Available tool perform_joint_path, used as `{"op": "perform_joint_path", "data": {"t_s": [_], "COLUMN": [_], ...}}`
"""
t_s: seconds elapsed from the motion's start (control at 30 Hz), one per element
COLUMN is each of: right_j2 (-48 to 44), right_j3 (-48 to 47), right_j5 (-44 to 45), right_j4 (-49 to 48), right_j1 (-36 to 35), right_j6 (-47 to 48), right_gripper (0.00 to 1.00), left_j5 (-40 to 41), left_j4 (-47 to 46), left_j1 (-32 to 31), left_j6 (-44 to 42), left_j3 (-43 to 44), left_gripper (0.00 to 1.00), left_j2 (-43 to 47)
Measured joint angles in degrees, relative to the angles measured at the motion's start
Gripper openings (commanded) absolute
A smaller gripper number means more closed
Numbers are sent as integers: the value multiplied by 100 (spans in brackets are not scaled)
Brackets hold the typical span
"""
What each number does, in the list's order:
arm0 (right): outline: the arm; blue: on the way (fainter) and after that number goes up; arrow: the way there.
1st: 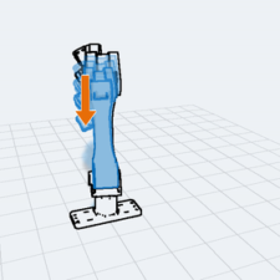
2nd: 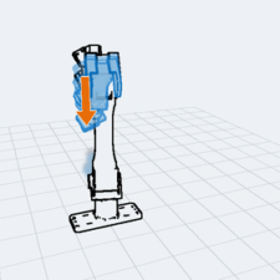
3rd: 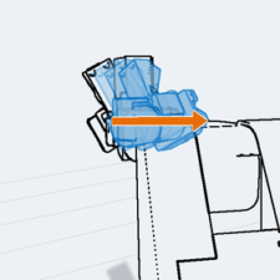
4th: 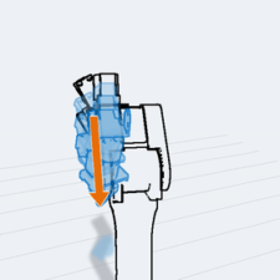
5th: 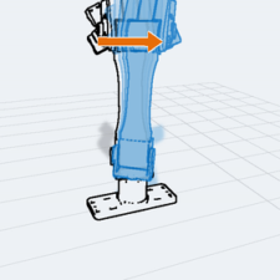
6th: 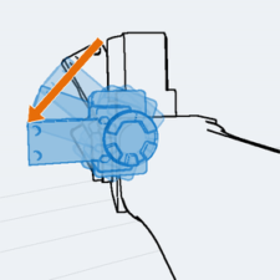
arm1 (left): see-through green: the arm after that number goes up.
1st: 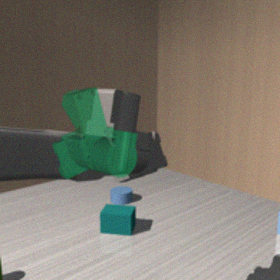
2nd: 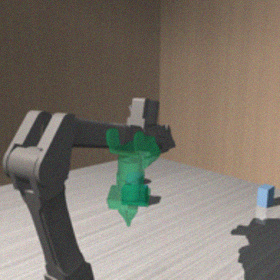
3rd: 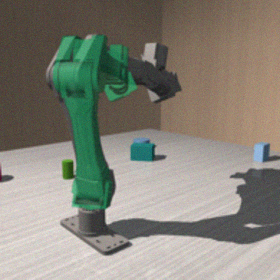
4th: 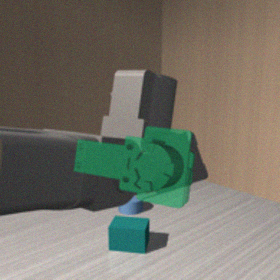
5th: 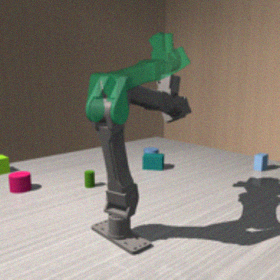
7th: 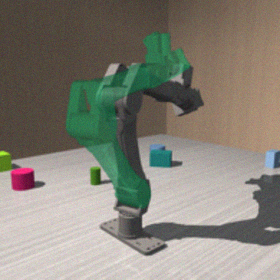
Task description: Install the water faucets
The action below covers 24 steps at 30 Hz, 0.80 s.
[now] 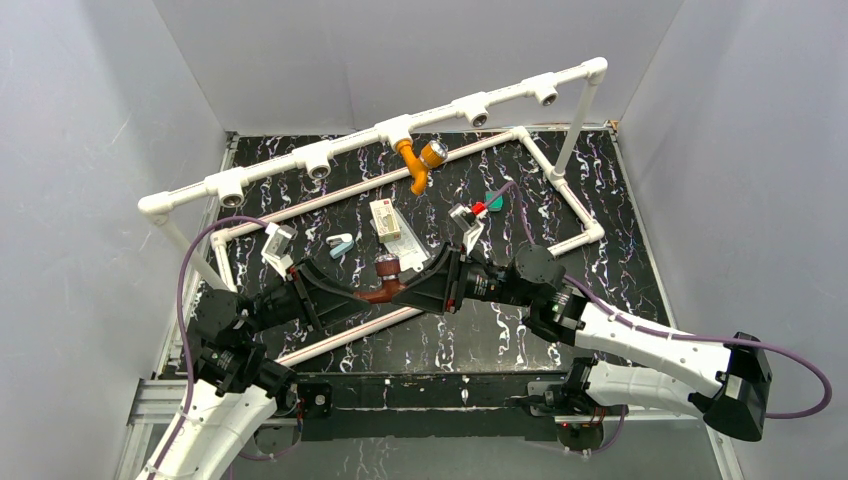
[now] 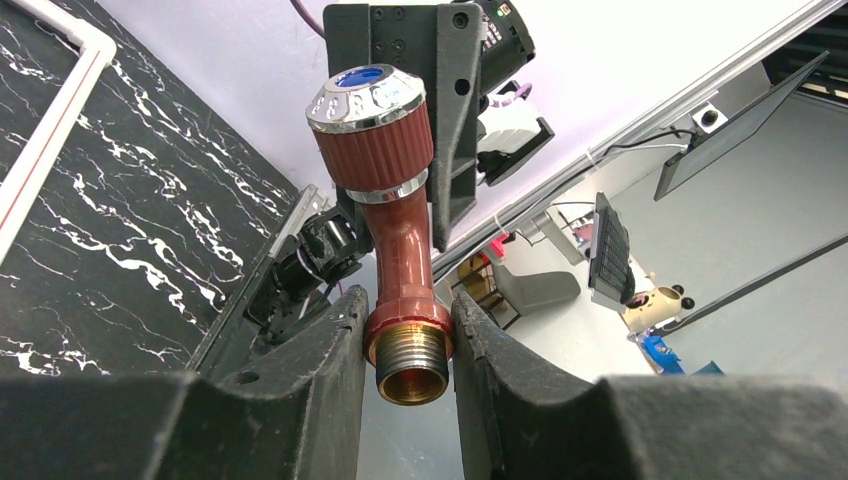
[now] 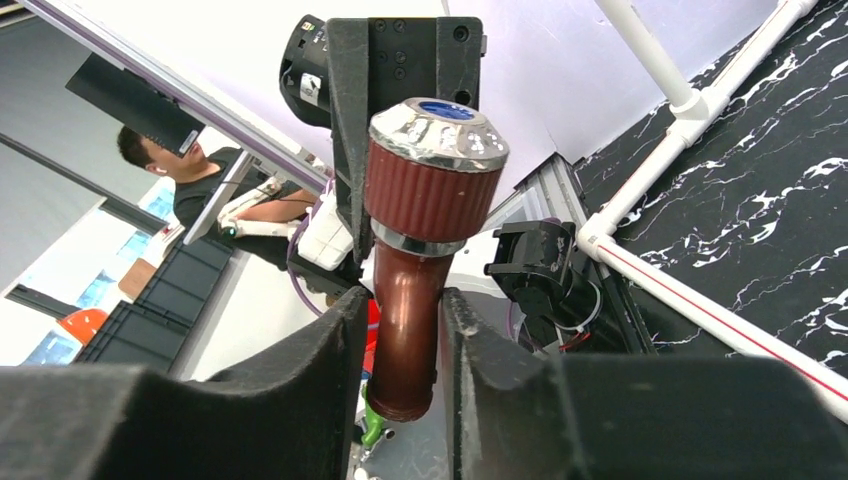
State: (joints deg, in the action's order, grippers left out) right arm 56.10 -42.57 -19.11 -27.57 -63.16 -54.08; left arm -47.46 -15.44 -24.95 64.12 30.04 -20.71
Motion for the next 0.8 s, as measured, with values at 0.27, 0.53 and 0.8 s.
{"op": "perform_joint_path", "data": {"t_s": [0.27, 0.53, 0.8], "right_j2": [15, -28, -442], "right_j3": [22, 37, 48], "right_j5": [79, 127, 424], "right_j4": [42, 138, 590], "right_j1": [15, 15, 13], "right_j6": [-20, 76, 483], "right_gripper": [1, 1, 1], "left_j5": [-7, 2, 267], "left_j4": [22, 184, 1342], "left_j1": [-2, -2, -2], "left_j6": [-61, -195, -826], "left_j3": [-2, 7, 437], "left_gripper": [0, 51, 75], "left_j2": [0, -2, -173]}}
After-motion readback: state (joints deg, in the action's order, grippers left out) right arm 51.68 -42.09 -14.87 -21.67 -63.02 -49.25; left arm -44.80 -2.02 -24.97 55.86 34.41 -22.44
